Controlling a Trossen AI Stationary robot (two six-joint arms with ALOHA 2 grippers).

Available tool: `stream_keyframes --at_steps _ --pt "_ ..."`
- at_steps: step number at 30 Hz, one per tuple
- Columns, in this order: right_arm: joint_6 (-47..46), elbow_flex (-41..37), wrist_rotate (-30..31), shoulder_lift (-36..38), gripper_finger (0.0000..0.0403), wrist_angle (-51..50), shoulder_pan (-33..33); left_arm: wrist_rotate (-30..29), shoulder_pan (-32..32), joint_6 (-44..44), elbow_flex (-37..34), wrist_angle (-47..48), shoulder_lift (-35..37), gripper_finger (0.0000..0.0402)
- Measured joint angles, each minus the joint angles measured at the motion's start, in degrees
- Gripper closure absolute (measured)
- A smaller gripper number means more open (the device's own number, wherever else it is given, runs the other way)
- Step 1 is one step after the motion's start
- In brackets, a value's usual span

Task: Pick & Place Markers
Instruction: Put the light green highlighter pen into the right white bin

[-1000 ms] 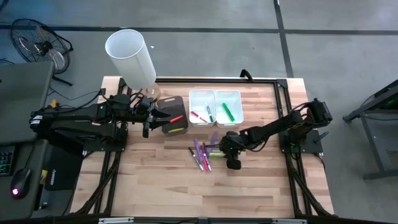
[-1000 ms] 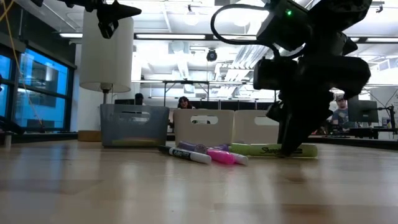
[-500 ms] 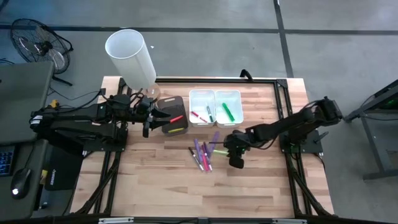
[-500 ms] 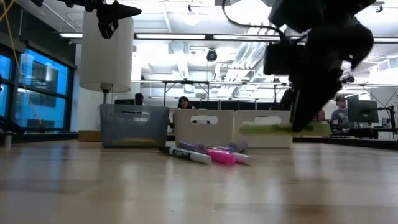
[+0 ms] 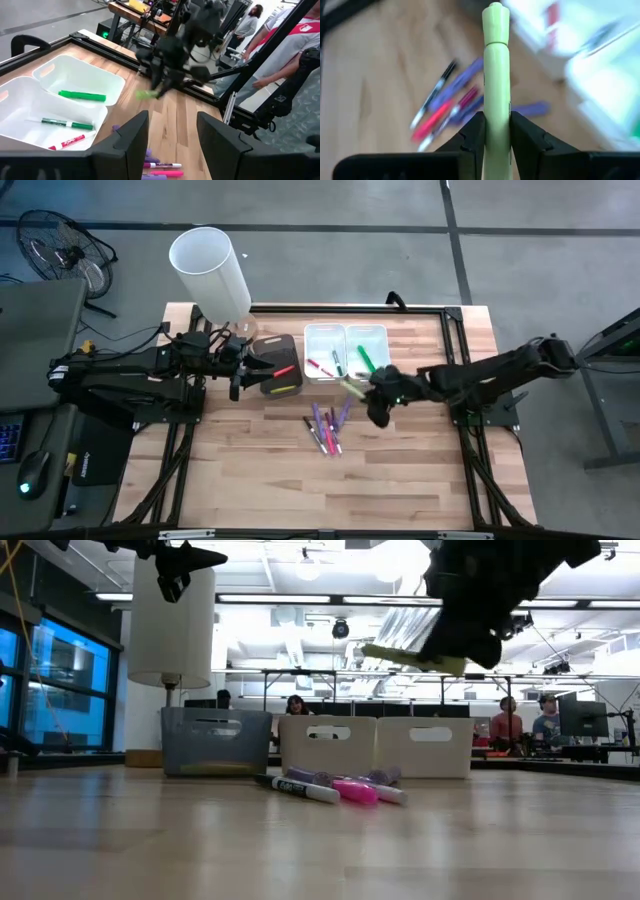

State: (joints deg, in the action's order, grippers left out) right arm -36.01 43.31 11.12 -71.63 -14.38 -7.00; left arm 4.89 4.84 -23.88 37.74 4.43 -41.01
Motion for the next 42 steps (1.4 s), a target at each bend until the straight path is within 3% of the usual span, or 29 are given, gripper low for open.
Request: stream_keyframes --at_steps 5,18,34,42 --pt "-0.8 0.0 3.4 1.5 0.0334 0.9 5.2 -0.1 0.0 0.0 0.0 0.0 0.0 0.0236" --pt "-10.3 0.0 4.2 1.5 0.0331 0.8 17.1 0.3 0.0 -0.7 0.0 0.0 0.0 0.0236" --pt "-21.0 0.1 3.3 1.5 0.0331 -7.1 21.8 0.4 0.0 -0.7 0.0 0.0 0.0 0.0236" --pt "-22.5 0.1 1.7 -2.4 0.0331 -2.8 23.6 1.0 0.0 -0.6 0.0 -0.2 0.0 0.0236"
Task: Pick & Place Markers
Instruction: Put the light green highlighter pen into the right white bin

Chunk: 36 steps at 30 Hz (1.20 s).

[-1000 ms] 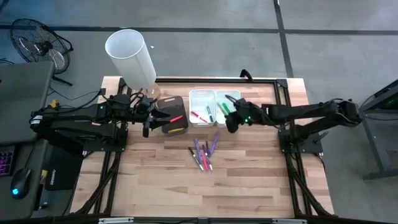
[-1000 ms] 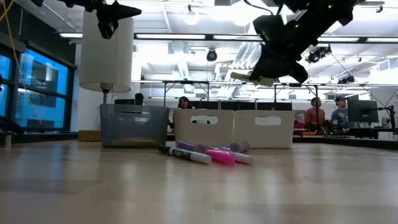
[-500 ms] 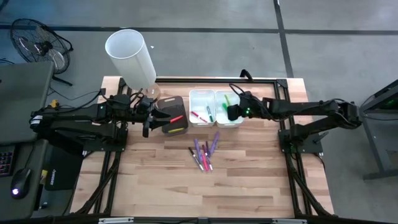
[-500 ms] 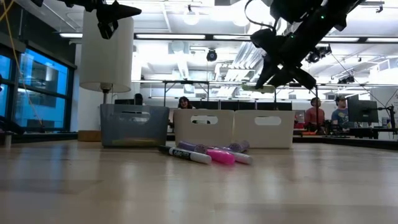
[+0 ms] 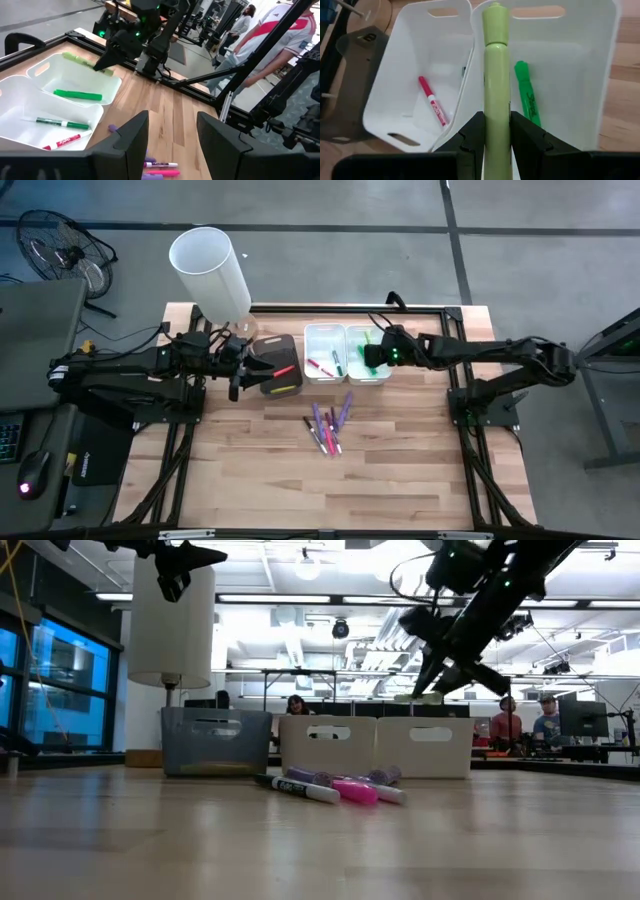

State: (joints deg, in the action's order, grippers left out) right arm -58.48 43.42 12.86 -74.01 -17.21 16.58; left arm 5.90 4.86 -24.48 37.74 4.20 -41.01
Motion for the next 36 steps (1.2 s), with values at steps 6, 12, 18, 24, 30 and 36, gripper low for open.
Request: stream_keyframes --at_steps 6,12,18,24,30,36 --pt "-0.1 -0.1 -1.0 -4.0 0.0331 0.9 0.2 1.2 0.0 0.2 0.0 -0.2 0.0 0.0236" --pt "-0.1 -0.1 1.8 -4.6 0.0331 0.8 0.8 2.6 0.0 0.0 0.0 -0.3 0.0 0.0236" --pt "-0.1 -0.1 1.1 -4.6 0.0331 0.7 1.5 2.7 0.0 -0.1 0.0 -0.3 0.0 0.0236" --pt "0.3 -0.1 0.0 -4.6 0.0331 -0.6 1.4 2.7 0.0 0.0 0.0 -0.3 0.0 0.0236" --pt "0.7 -0.1 -0.4 -4.6 0.033 -1.2 1.4 3.8 0.0 0.2 0.0 -0.3 0.0 0.0236" --pt "1.5 -0.1 -0.8 -4.6 0.0302 -1.2 1.4 4.5 0.0 0.2 0.0 -0.3 0.0 0.0236"
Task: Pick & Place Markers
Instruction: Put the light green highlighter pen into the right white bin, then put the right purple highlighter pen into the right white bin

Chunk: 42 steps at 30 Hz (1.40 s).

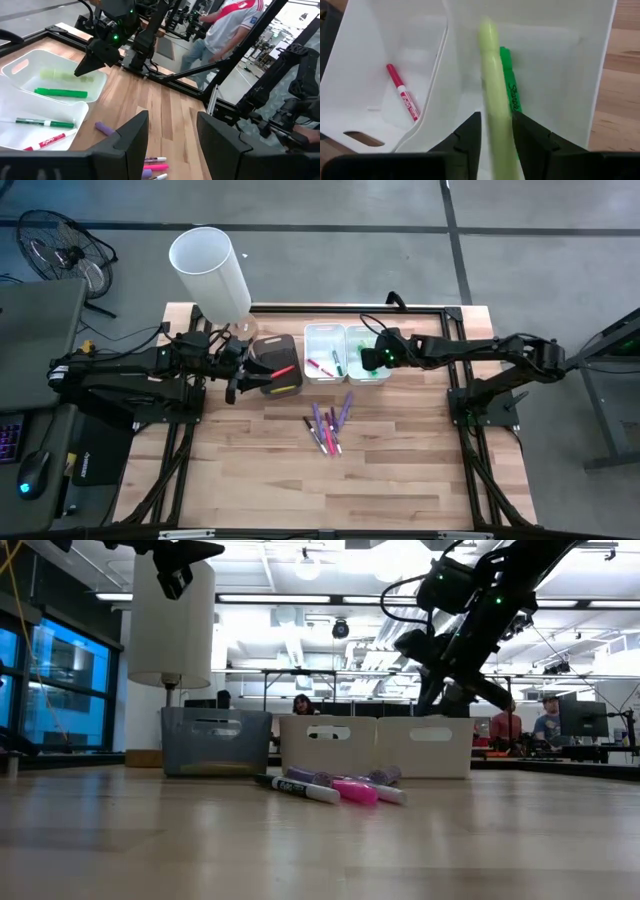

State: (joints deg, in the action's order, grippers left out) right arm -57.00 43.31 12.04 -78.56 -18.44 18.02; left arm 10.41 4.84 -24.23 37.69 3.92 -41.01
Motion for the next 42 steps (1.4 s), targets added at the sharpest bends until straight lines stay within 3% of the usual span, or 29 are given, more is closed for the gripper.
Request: stream_keyframes --at_steps 10,15,22,42 --pt "3.5 0.0 -3.4 0.2 0.0259 0.6 0.0 1.1 0.0 0.2 0.0 0.0 0.0 0.0236" --pt "8.2 0.0 -8.2 1.6 0.0258 2.8 -0.4 1.5 0.0 0.2 0.0 0.0 0.0 0.0236" --pt "15.8 0.0 -9.5 5.4 0.0262 7.2 -3.3 1.7 0.0 -0.3 0.0 -0.4 0.0 0.0236" --pt "48.7 0.1 -14.2 7.0 0.0263 15.4 -19.9 2.1 0.0 -3.5 0.0 -3.5 0.0 0.0236"
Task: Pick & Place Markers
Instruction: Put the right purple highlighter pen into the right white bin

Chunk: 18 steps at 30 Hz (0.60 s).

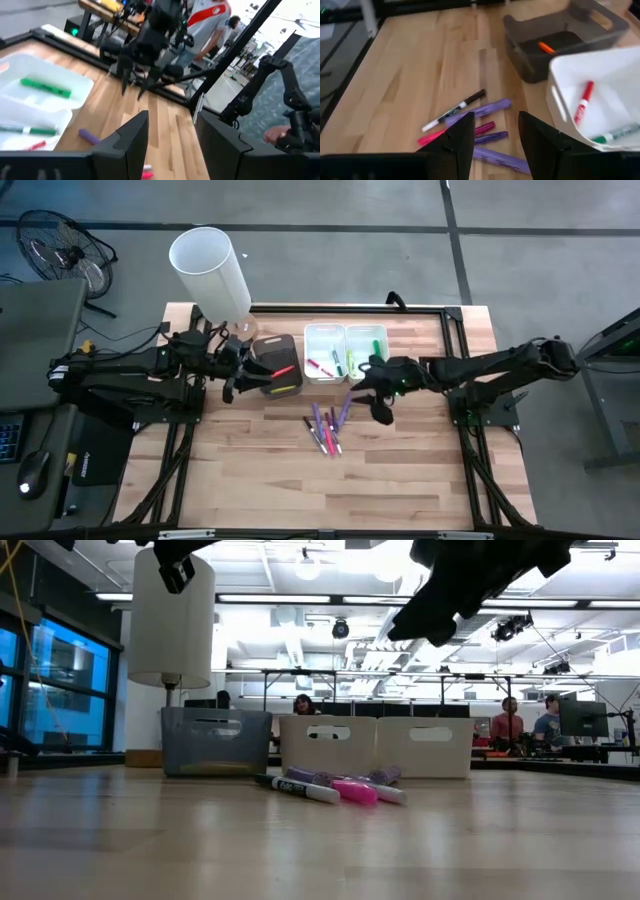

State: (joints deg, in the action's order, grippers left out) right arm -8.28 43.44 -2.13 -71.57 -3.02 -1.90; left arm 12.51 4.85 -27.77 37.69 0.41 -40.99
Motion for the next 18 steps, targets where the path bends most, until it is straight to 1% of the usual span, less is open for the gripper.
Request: stream_keyframes --at_steps 5,12,16,18 --pt "4.9 0.0 0.2 0.0 0.0253 1.1 -2.9 0.2 0.0 -0.3 0.0 -3.1 0.0 0.0236" --pt "8.1 0.0 2.2 0.0 0.0219 0.3 -5.5 0.5 0.0 -1.2 0.0 -4.0 0.0 0.0236" --pt "9.5 0.0 4.6 -0.2 0.0202 0.3 -5.7 2.3 0.0 -1.0 0.0 -3.9 0.7 0.0236" --pt "8.7 0.0 6.7 -0.9 0.0197 0.2 -5.7 2.9 0.0 -0.9 0.0 -4.1 1.5 0.0236"
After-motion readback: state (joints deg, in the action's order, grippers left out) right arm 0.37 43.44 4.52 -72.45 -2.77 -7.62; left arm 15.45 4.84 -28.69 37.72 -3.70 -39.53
